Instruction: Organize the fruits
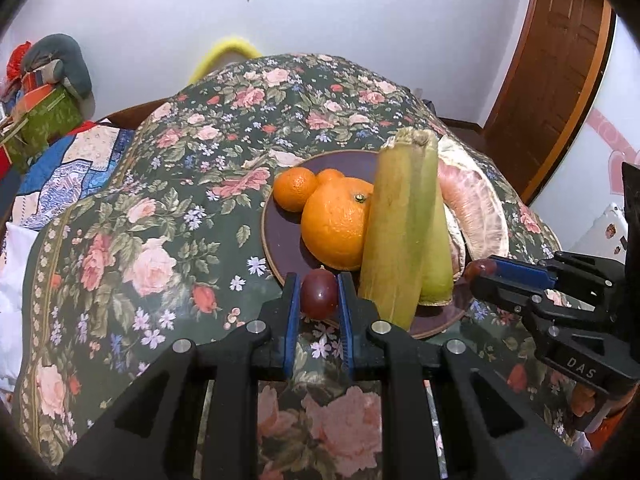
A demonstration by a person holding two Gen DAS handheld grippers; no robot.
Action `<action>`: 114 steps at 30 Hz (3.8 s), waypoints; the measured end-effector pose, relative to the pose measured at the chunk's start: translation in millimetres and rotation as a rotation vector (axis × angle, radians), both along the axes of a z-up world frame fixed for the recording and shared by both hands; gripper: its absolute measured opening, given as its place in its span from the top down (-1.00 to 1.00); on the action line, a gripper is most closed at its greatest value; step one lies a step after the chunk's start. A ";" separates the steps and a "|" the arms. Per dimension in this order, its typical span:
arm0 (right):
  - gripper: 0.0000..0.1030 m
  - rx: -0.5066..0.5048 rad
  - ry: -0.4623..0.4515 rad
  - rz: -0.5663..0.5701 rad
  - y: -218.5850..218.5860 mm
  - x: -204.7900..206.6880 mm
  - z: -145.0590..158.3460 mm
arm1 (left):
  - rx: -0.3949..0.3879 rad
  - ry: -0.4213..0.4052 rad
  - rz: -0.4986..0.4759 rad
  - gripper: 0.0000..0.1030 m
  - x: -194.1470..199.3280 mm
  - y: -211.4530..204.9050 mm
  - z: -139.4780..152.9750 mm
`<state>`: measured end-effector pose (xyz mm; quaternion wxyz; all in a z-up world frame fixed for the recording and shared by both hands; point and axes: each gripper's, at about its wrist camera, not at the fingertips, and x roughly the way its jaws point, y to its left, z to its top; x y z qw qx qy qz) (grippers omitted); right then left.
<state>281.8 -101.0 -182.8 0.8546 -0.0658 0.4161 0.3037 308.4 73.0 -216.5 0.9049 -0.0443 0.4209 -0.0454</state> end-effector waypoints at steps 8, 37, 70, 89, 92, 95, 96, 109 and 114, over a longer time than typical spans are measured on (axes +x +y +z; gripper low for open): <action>0.61 -0.004 0.019 0.013 1.0 3.9 -8.4 | -0.029 0.025 -0.003 0.65 12.4 2.2 -10.2; 0.53 0.242 -0.360 -0.087 -65.1 -106.8 166.5 | -0.016 -0.387 0.089 0.53 -150.4 -29.0 165.1; -1.00 0.284 -0.619 -0.202 -85.9 -188.5 207.9 | 0.060 -0.672 0.144 -1.00 -262.2 -60.9 224.4; -1.00 0.284 -0.620 -0.213 -88.3 -192.2 209.0 | 0.066 -0.663 0.134 -1.00 -261.6 -63.1 221.8; -1.00 0.282 -0.620 -0.215 -89.1 -192.7 209.0 | 0.067 -0.665 0.131 -1.00 -262.4 -63.4 222.2; -1.00 0.282 -0.615 -0.215 -89.0 -192.6 209.0 | 0.069 -0.667 0.130 -1.00 -262.5 -64.0 222.5; -1.00 0.281 -0.614 -0.215 -89.1 -192.9 209.5 | 0.068 -0.667 0.130 -1.00 -262.7 -63.8 222.6; -1.00 0.272 -0.620 -0.212 -87.5 -195.6 213.2 | 0.067 -0.670 0.125 -1.00 -264.5 -64.6 224.6; -1.00 0.268 -0.631 -0.212 -86.8 -197.9 214.4 | 0.060 -0.666 0.124 -1.00 -263.9 -64.6 224.5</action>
